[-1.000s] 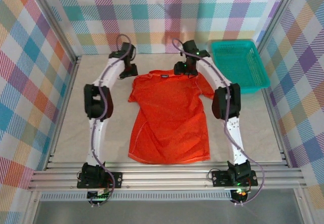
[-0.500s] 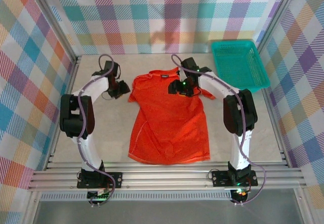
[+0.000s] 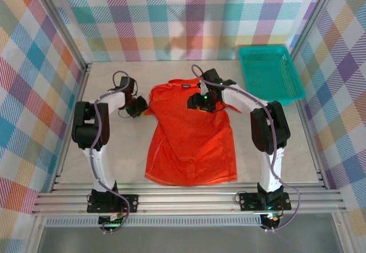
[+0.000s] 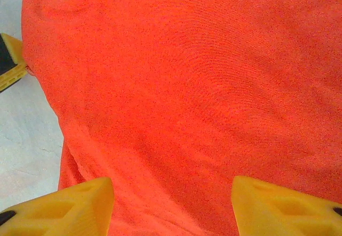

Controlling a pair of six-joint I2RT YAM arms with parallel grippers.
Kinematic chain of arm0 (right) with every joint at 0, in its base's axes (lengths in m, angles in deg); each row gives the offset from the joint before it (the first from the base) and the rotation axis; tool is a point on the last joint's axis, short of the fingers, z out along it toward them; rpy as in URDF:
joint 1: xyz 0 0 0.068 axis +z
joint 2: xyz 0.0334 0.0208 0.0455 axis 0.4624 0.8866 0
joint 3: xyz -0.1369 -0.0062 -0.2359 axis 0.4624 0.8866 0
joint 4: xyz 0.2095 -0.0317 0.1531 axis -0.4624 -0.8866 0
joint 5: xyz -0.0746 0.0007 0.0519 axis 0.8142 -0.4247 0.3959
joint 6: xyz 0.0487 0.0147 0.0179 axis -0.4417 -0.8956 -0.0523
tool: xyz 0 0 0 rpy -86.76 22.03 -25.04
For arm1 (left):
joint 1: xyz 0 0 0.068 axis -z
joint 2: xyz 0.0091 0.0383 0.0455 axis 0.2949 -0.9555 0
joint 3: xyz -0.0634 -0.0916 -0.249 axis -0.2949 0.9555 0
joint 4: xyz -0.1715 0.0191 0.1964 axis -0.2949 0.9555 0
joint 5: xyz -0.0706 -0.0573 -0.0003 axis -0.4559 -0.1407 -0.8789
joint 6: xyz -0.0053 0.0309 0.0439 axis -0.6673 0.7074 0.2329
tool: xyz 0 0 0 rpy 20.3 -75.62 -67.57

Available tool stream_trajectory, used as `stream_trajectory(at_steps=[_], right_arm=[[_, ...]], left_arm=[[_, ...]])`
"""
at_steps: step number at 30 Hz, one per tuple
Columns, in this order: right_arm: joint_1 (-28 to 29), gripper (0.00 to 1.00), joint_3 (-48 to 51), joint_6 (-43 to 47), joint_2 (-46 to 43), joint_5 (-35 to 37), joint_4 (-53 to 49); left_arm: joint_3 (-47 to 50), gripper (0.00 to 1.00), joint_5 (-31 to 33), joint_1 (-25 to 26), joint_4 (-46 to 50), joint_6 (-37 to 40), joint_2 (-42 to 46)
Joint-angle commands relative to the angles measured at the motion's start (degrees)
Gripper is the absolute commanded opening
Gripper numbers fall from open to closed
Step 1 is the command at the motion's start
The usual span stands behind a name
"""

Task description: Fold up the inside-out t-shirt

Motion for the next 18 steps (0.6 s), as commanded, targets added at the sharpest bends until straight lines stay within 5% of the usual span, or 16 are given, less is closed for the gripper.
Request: stream_trajectory(at_steps=[1, 8, 18], right_arm=[[0.27, 0.59, -0.28, -1.56, 2.36, 1.4, 0.55], [-1.06, 0.54, 3.72, -2.62, 5.55, 4.41, -0.2], [-2.13, 0.52, 5.63, -4.3, 7.96, 5.53, -1.87]], left_arm=[[-3.66, 0.0, 2.95, -0.29, 1.14, 0.55, -2.99], [-16.22, 0.0, 20.64, -5.32, 14.6, 5.71, 2.98], [-31.2, 0.0, 33.48, -7.17, 23.55, 7.53, -4.37]])
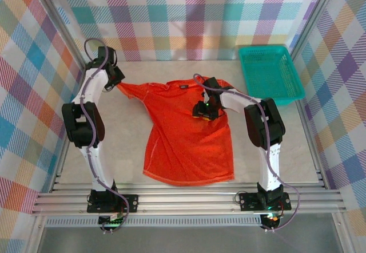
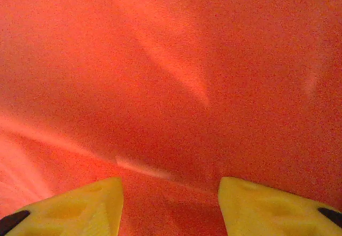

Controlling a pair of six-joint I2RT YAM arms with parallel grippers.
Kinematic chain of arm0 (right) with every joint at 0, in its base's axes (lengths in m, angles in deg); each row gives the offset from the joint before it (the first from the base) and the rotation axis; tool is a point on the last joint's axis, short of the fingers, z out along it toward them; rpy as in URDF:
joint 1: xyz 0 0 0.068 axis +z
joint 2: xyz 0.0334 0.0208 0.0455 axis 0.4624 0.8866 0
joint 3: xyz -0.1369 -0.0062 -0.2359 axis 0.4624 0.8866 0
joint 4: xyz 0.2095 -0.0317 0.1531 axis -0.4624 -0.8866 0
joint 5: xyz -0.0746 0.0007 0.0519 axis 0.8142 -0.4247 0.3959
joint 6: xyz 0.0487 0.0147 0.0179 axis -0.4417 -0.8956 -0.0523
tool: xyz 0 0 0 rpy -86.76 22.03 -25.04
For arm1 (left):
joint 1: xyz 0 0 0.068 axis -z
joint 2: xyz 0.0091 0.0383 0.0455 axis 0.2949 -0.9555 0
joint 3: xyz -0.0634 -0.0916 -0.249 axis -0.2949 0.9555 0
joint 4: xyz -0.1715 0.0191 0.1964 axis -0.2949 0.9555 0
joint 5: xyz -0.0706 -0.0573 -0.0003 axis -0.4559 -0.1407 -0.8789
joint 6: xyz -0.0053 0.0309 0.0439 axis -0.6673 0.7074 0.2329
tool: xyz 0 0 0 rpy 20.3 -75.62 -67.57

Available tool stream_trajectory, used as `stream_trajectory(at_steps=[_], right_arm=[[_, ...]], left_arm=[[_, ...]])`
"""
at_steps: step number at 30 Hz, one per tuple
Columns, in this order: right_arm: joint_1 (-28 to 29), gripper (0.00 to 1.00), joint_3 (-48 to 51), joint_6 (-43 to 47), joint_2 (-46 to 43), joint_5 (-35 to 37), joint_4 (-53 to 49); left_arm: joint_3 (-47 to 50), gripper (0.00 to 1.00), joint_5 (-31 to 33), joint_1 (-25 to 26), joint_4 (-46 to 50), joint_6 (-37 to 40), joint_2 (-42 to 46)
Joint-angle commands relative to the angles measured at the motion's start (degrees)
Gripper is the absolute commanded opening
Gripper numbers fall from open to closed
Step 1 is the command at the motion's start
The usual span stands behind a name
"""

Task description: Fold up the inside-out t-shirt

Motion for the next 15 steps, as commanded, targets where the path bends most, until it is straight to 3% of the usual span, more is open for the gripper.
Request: stream_trajectory(at_steps=[1, 3, 5, 8, 10, 15], right_arm=[[-0.55, 0.52, 1.37, -1.02, 2.69, 2.16, -3.37], [-0.64, 0.52, 1.03, -0.54, 1.91, 2.25, -4.16], [-0.64, 0.53, 0.35, 0.18, 0.75, 1.06, -4.91], [-0.64, 0.59, -2.4, 1.47, -1.32, -3.82, -6.89], [-0.56, 0.61, -5.2, 1.94, -2.73, -5.06, -8.65], [-0.81, 0.62, -11.25, 3.79, -3.92, -1.62, -9.63]], left_arm=[[-0.6, 0.0, 11.97, -0.05, 6.4, 1.4, -2.05], [1.36, 0.0, 17.28, -0.07, 5.25, 1.58, -0.32], [3.11, 0.0, 17.0, -0.05, 2.44, 2.92, 1.14], [2.23, 0.22, 8.7, 0.07, 1.24, 4.91, 0.17], [-2.08, 0.34, 5.49, 0.39, 5.36, 4.78, -2.72], [-6.3, 0.38, 14.72, 7.42, 8.91, 6.82, -2.38]])
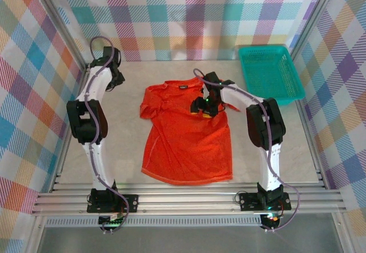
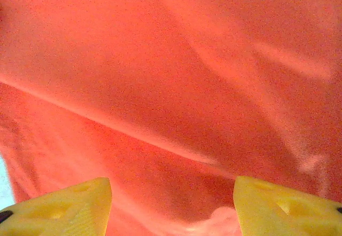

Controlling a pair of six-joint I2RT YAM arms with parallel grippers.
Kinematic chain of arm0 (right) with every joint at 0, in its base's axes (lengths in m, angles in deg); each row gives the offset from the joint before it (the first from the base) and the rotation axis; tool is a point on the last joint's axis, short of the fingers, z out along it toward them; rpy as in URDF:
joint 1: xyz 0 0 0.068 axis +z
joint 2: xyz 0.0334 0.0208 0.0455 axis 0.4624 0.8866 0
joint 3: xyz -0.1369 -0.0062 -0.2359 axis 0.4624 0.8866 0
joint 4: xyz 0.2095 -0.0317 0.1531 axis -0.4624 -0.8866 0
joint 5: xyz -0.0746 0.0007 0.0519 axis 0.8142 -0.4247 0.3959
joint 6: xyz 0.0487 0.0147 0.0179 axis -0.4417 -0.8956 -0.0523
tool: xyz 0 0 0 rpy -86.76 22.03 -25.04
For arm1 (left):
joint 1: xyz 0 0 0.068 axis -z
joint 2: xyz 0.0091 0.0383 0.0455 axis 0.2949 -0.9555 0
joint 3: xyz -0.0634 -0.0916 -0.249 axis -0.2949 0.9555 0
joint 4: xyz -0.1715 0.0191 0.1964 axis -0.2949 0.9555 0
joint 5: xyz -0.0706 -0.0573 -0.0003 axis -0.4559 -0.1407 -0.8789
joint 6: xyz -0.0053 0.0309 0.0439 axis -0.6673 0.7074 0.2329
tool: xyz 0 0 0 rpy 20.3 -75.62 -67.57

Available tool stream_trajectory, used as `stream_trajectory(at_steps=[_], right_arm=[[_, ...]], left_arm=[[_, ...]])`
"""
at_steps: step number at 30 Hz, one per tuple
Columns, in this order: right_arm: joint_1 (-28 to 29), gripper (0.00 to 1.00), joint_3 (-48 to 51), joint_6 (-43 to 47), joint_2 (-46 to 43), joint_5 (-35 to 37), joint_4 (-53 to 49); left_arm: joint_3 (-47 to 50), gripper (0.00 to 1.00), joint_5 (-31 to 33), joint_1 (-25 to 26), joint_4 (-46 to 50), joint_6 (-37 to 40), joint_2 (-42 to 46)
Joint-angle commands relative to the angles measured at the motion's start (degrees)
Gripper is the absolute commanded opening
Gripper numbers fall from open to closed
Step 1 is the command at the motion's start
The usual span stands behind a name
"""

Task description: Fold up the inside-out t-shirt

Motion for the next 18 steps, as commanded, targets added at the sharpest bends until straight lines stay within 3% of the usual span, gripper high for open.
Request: stream_trajectory(at_steps=[1, 5, 9, 13, 18], right_arm=[[-0.72, 0.61, -4.41, 2.35, -2.77, 1.81, -1.79], [-1.98, 0.57, -4.95, 2.34, -1.45, 1.64, -1.78], [-1.94, 0.55, -0.59, 1.26, -4.07, 1.12, 0.54], [-2.01, 0.55, 5.71, -1.03, -7.58, 0.47, 4.46], [-1.53, 0.55, 11.15, -4.07, -8.57, -2.99, 8.1]], left_arm=[[-1.37, 0.39, 3.28, 6.92, 1.82, 3.5, 2.43], [-3.58, 0.43, -13.99, 14.03, -2.49, 6.51, 1.14], [-9.42, 0.4, -29.98, 15.83, -4.1, 2.68, -6.6], [-12.82, 0.38, -35.29, 16.77, -5.45, 0.61, -13.08], [-19.16, 0.38, -33.17, 16.69, -4.38, -1.7, -21.91]])
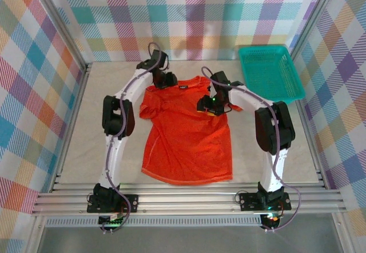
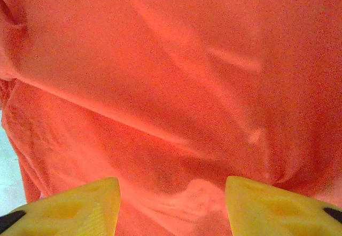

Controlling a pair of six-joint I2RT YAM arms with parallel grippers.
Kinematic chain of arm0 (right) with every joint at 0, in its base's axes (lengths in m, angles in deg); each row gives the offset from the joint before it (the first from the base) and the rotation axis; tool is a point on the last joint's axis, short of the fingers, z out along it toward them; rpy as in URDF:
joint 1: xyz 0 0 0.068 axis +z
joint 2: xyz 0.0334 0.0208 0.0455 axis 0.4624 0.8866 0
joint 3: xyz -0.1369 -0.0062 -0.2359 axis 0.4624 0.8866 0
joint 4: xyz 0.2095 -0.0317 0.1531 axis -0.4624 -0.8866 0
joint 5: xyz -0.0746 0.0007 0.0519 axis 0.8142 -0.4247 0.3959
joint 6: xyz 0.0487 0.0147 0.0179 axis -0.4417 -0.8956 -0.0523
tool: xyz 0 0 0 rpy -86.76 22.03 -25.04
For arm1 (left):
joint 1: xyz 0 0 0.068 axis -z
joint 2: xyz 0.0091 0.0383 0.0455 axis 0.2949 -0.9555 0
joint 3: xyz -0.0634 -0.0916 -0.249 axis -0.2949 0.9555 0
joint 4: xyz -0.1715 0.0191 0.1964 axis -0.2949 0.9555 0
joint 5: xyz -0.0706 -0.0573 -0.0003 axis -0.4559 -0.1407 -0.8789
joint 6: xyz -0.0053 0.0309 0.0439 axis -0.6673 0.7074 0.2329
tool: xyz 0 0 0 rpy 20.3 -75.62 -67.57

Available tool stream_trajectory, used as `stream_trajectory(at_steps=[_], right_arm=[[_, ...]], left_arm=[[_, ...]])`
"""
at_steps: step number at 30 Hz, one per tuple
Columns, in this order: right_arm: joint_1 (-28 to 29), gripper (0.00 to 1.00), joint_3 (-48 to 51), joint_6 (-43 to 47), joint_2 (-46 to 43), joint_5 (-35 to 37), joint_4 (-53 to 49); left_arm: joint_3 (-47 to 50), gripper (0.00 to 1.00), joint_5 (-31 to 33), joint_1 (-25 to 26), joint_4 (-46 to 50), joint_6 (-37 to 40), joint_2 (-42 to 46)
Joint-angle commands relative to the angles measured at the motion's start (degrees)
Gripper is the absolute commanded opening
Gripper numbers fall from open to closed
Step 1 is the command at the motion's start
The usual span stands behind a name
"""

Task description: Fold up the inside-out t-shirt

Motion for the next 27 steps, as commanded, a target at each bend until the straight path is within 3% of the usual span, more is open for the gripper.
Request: stream_trajectory(at_steps=[1, 8, 18, 23, 27], right_arm=[[0.96, 0.55, 3.24, -2.73, -2.08, -3.03, 3.62], [5.0, 0.6, 11.4, -4.34, -4.85, -2.93, 4.85], [9.65, 0.67, 21.02, -6.82, -8.22, -0.7, 5.45], [9.22, 0.67, 14.87, -4.2, -1.08, 2.06, 7.11], [6.59, 0.67, 5.33, -0.96, 5.74, 4.65, 6.35]], left_arm=[[-6.84, 0.37, -1.53, -0.81, 2.66, -2.71, -6.8], [-24.29, 0.33, 0.01, -3.4, 4.93, -8.25, -20.83], [-25.3, 0.32, 1.52, -8.61, -7.66, -17.79, -21.93], [-29.42, 0.33, 1.88, -9.45, -5.27, -14.31, -18.86], [-24.67, 0.36, 10.24, -8.61, 4.11, -3.25, -6.53]])
